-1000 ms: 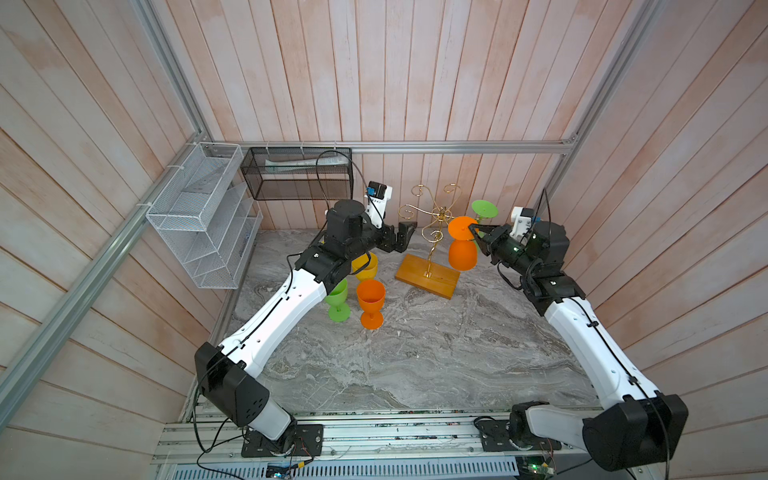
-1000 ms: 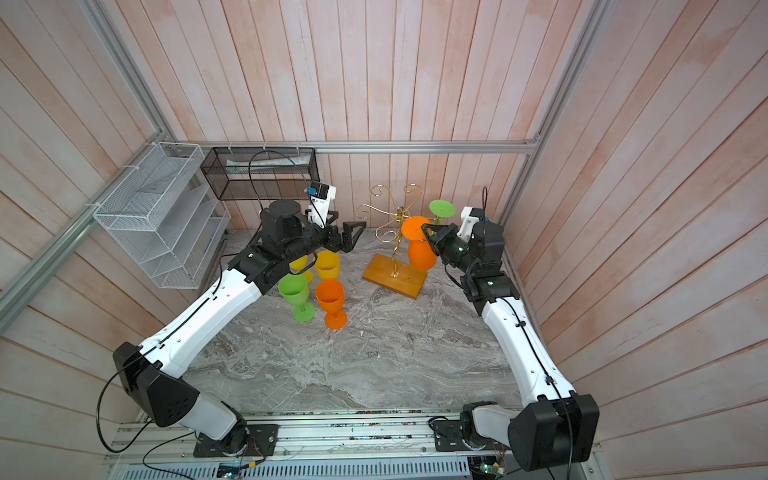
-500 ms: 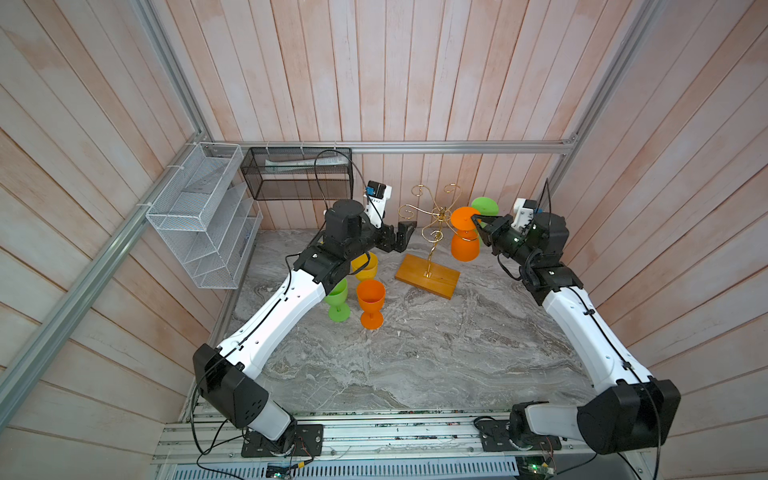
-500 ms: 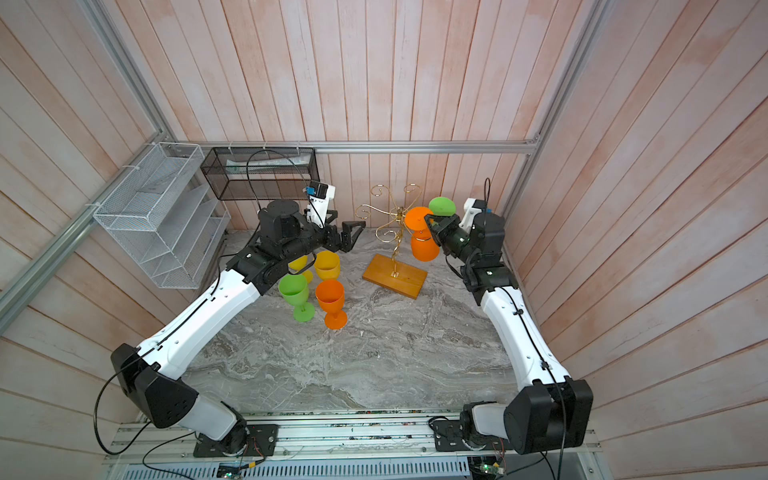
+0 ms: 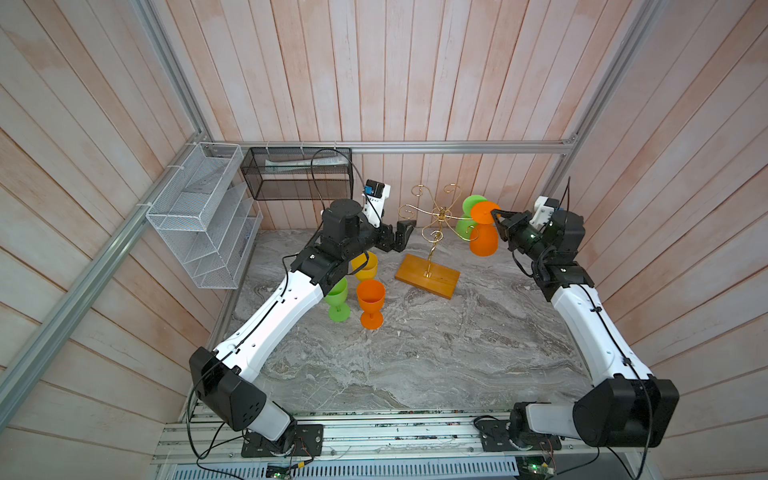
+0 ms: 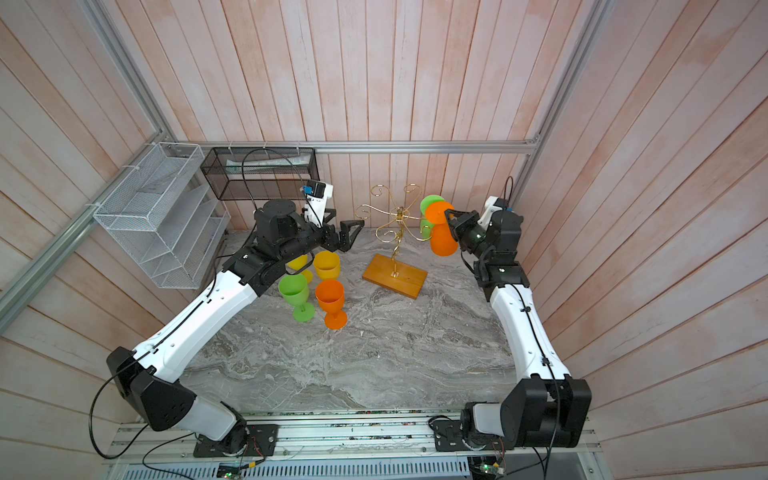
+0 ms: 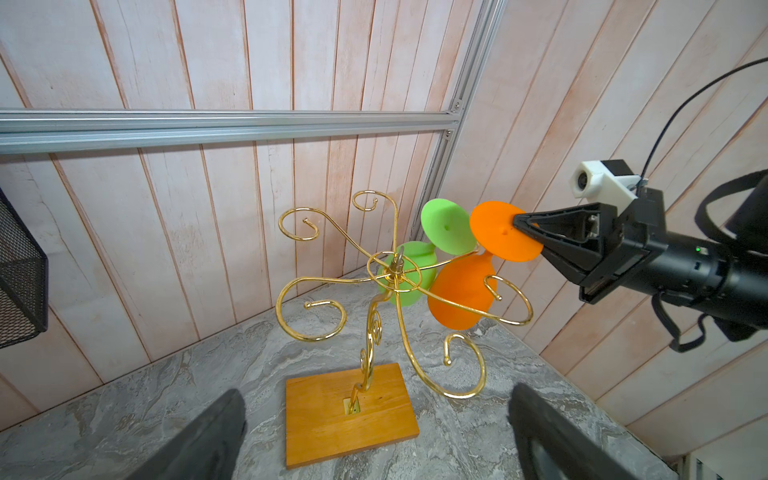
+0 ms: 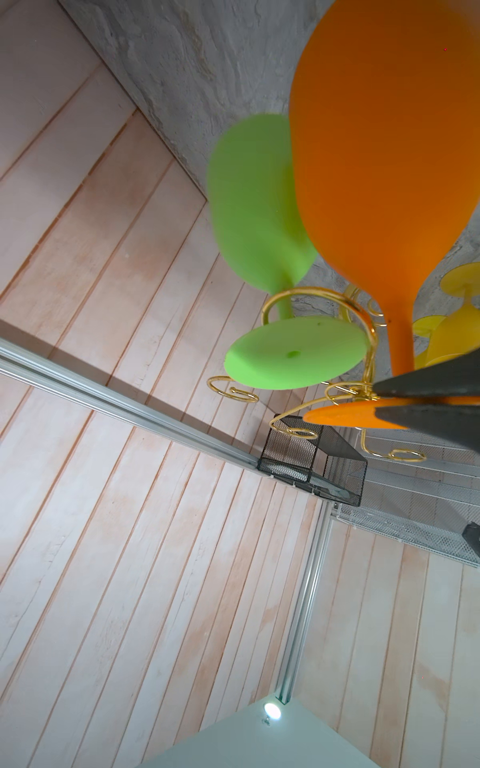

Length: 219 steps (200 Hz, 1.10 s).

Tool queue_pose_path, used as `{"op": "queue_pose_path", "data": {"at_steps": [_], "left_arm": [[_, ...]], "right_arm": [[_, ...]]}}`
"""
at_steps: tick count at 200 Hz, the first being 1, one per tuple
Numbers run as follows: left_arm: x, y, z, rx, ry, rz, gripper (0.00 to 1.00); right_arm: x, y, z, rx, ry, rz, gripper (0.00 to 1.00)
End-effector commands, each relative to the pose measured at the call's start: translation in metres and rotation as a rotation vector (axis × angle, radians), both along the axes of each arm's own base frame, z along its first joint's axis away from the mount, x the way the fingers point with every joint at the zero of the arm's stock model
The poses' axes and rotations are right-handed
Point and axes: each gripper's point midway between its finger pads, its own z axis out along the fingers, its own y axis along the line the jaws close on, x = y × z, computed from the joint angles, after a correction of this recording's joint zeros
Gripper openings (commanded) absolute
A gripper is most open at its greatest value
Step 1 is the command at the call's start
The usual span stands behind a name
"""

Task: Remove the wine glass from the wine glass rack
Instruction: 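Pull the orange glass off its hook away from the rack with the right gripper, then release the rack ring with the left gripper while the right carries the orange glass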

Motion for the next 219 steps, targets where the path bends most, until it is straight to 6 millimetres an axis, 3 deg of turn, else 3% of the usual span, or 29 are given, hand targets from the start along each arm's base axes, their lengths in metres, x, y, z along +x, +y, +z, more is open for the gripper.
{"op": "queue_pose_path", "data": {"at_steps": [1, 47, 87, 116, 167, 186, 219], "left_arm": [[-0.011, 0.003, 0.007, 0.01, -0.013, -0.01, 1.0], [-0.016, 0.008, 0.011, 0.009, -0.011, 0.0, 1.0], [-0.022, 0.014, 0.002, 0.031, 0.007, 0.007, 1.0], [-0.031, 0.022, -0.002, 0.04, 0.038, 0.025, 1.0], [-0.054, 0.044, 0.007, -0.008, 0.12, 0.075, 1.0], [-0.059, 0.059, 0.01, -0.03, 0.185, 0.136, 1.0], [-0.068, 0.077, 0.009, -0.146, 0.384, 0.159, 1.0]], "right_arm": [[-0.008, -0.009, 0.028, -0.026, -0.09, -0.015, 0.0], [-0.038, -0.023, 0.04, -0.108, -0.121, -0.076, 0.0], [-0.086, -0.022, 0.058, -0.289, -0.204, -0.096, 0.0], [-0.122, 0.028, 0.085, -0.493, -0.363, 0.031, 0.0], [-0.168, 0.129, 0.097, -0.706, -0.612, 0.246, 0.0], [-0.18, 0.162, 0.096, -0.798, -0.703, 0.311, 0.0], [-0.187, 0.194, 0.081, -0.927, -0.828, 0.379, 0.0]]}}
